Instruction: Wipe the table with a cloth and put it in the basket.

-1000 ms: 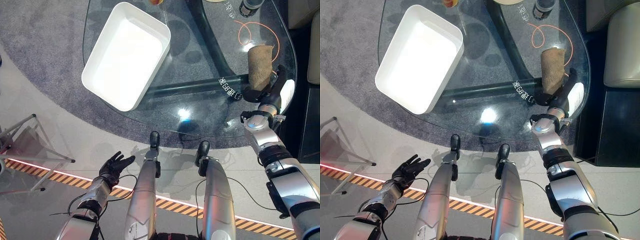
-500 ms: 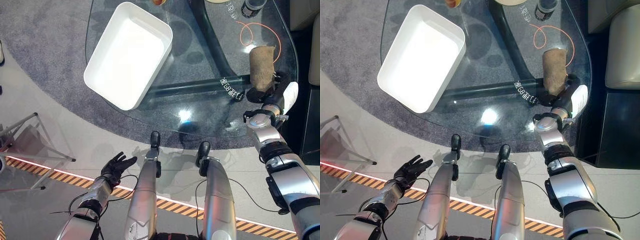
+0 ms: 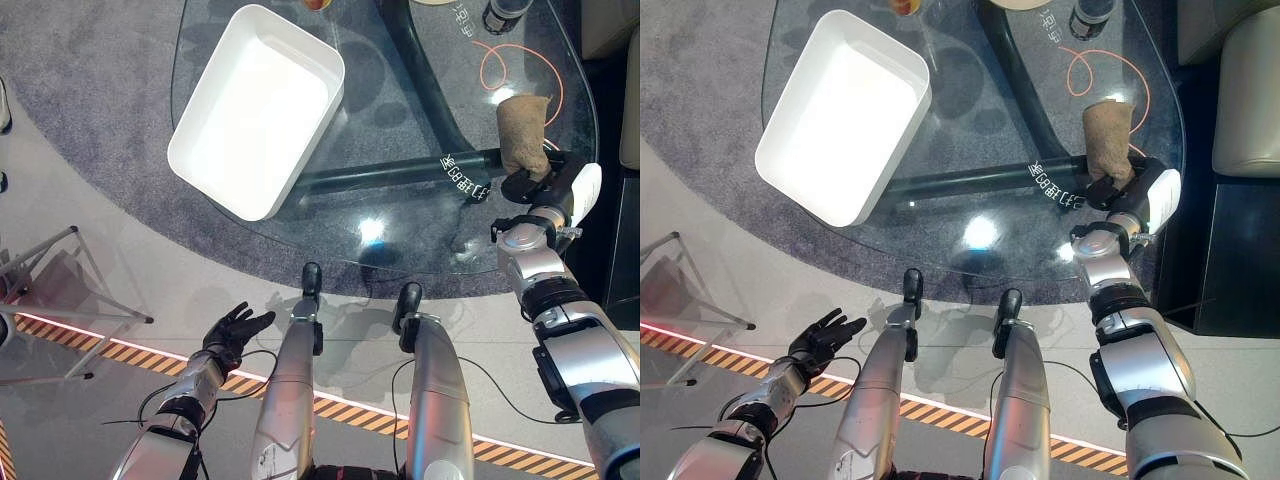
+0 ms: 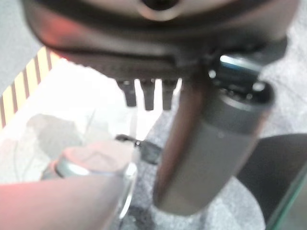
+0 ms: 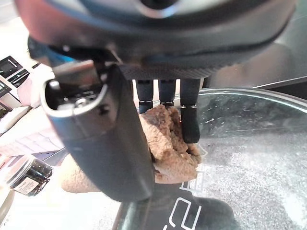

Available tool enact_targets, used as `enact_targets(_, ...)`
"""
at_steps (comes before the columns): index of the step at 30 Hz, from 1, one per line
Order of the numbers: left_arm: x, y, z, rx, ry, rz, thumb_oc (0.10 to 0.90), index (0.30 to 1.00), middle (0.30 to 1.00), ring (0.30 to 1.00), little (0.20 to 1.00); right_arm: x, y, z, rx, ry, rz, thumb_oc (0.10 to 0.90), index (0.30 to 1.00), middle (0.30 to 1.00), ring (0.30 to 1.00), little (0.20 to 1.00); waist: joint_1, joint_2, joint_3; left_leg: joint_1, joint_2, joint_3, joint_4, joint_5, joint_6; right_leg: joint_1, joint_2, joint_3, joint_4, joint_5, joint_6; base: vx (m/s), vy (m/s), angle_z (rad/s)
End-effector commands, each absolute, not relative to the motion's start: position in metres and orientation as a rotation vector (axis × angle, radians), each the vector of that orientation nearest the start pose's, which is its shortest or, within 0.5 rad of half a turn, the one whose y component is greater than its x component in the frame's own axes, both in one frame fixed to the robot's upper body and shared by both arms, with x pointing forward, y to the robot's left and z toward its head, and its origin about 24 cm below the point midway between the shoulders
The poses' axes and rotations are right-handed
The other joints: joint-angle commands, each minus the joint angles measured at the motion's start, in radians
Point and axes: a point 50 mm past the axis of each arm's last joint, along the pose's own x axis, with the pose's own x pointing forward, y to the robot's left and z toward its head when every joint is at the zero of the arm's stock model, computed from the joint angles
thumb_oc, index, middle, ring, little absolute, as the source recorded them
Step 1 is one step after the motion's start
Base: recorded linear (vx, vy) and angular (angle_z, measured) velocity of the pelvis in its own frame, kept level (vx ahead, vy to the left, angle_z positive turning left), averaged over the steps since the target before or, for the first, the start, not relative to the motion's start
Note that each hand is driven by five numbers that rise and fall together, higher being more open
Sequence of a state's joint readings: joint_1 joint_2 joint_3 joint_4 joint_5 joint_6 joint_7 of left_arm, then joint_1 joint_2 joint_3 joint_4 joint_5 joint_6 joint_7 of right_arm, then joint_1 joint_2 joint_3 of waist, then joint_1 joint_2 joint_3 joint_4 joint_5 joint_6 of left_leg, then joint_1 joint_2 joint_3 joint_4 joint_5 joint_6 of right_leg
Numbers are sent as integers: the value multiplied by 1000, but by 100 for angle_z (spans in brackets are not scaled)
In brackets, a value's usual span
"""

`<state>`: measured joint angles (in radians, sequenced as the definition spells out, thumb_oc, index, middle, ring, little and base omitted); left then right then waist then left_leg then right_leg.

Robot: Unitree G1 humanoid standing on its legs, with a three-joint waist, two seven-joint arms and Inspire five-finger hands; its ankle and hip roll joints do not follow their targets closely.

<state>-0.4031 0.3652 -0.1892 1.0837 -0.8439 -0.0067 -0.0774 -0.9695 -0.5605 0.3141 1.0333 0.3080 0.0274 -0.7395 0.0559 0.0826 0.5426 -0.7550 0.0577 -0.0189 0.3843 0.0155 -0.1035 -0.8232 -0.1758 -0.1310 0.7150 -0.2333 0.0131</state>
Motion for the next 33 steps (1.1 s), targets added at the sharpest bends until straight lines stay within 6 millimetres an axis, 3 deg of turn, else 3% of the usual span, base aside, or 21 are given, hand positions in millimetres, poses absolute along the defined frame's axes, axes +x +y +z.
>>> enact_targets(1, 263, 258, -68, -319, 643, 271, 800, 900, 900, 900, 900, 379, -300, 187, -442, -119, -878, 100, 300, 300, 300, 200, 0, 23, -23, 0, -64, 41, 123, -93, 83, 18, 47, -1, -130, 130, 24, 0, 0, 0)
enact_targets(13, 263, 257, -67, -318, 640, 268, 800, 900, 900, 900, 900, 383, -293, 192, -478, -143, -811, 100, 300, 300, 300, 200, 1, 21, -23, 3, -65, 42, 113, -88, 82, 22, 47, -6, -139, 133, 25, 0, 0, 0)
enact_targets(21, 265, 256, -66, -317, 637, 265, 800, 900, 900, 900, 900, 393, -261, 209, -576, -238, -653, 100, 300, 300, 300, 200, 1, 18, -23, 5, -67, 42, 103, -82, 79, 24, 48, -9, -147, 135, 25, 0, 0, 0)
enact_targets(22, 265, 254, -66, -317, 636, 262, 800, 900, 900, 900, 900, 396, -241, 216, -644, -282, -563, 100, 300, 300, 300, 200, 3, 18, -23, 8, -68, 44, 100, -79, 77, 26, 47, -11, -148, 134, 25, 0, 0, 0)
enact_targets(30, 266, 250, -66, -327, 629, 248, 800, 900, 900, 900, 900, 402, -187, 222, -841, -350, -307, 100, 300, 300, 300, 200, 10, 24, -23, 18, -75, 52, 75, -65, 73, 38, 45, -21, -171, 133, 18, 0, 0, 0)
enact_targets(33, 265, 249, -67, -327, 629, 245, 800, 900, 900, 900, 900, 402, -182, 221, -856, -352, -280, 100, 300, 300, 300, 200, 11, 25, -23, 19, -75, 53, 74, -64, 72, 39, 44, -21, -172, 132, 18, -1, 5, 1)
